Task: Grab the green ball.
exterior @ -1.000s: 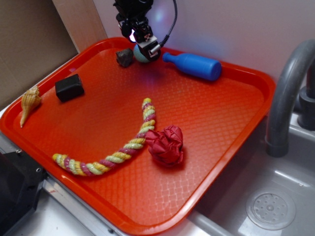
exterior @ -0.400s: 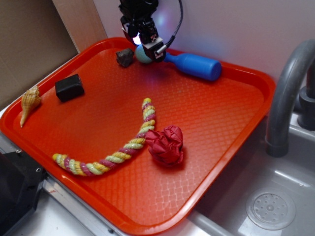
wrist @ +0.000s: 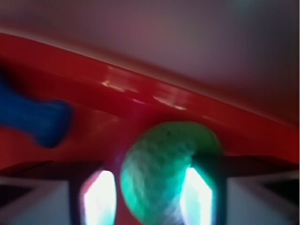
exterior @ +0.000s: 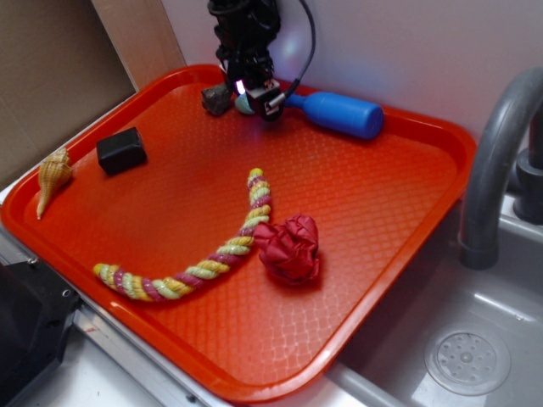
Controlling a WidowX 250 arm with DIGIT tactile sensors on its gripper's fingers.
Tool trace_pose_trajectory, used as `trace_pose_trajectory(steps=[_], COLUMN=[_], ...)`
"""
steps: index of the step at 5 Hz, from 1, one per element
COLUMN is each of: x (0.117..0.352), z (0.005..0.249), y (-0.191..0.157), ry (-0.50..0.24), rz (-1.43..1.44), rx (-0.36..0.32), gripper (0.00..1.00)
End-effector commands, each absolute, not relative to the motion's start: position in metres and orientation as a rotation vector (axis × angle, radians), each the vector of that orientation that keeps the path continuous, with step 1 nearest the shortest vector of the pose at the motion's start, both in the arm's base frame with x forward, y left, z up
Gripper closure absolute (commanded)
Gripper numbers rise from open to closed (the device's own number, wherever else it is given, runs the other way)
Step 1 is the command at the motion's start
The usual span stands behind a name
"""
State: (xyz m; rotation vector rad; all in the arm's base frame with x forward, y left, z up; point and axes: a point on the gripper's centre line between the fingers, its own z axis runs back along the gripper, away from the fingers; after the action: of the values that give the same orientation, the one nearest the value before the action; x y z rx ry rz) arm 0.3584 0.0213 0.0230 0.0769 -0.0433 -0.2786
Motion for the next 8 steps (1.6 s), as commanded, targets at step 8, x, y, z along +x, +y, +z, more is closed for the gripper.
trace_pose_trajectory(steps=[8], x=[0.209], z=[0.199], y=[0.004], ry=[-0.027], rz=[0.027], rx=[-0.247], gripper=[1.0])
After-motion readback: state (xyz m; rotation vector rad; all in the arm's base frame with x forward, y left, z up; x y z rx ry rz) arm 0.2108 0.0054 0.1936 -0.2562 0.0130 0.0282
